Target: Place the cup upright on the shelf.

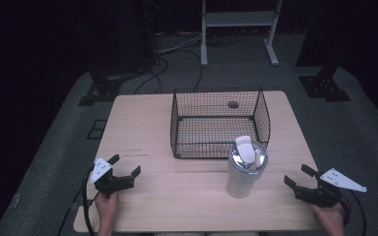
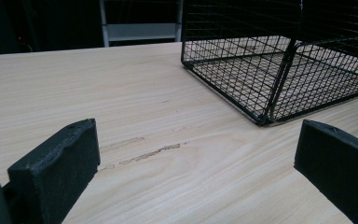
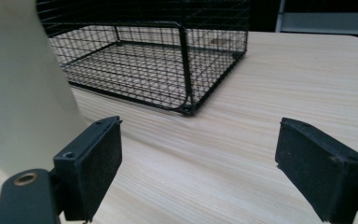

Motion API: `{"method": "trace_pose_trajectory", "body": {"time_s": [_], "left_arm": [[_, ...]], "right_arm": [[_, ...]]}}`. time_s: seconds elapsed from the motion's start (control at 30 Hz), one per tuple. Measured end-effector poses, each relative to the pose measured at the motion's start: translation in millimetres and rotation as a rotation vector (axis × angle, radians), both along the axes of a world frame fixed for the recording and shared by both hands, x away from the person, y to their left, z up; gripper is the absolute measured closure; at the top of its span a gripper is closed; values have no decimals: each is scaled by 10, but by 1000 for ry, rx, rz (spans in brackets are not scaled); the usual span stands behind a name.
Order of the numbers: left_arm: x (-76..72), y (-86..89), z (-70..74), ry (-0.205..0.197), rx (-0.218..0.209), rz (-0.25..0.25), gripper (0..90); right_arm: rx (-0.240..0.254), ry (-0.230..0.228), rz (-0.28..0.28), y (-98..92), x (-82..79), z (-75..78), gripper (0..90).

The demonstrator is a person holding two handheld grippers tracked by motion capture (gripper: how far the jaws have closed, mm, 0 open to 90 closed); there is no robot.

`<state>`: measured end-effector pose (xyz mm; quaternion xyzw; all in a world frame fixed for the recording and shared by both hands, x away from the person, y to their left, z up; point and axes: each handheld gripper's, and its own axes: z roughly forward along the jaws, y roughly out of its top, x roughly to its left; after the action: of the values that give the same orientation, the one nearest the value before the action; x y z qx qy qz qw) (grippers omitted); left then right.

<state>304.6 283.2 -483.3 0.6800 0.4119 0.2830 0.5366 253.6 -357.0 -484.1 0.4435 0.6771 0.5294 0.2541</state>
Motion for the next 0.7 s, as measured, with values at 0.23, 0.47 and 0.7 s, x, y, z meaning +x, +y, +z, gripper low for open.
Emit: {"method": "trace_pose_trajectory", "body": {"time_s": [0.23, 0.47, 0.7], "left_arm": [[-6, 5, -1, -3, -7, -1, 0], [-11, 14, -2, -7, -15, 0, 0], [-15, 12, -2, -10, -16, -1, 0]], "right_arm": [[-14, -9, 46, 90, -27, 55, 139], [-19, -37, 155, 245, -64, 195, 129], [-15, -30, 245, 356, -122, 273, 111]]}}
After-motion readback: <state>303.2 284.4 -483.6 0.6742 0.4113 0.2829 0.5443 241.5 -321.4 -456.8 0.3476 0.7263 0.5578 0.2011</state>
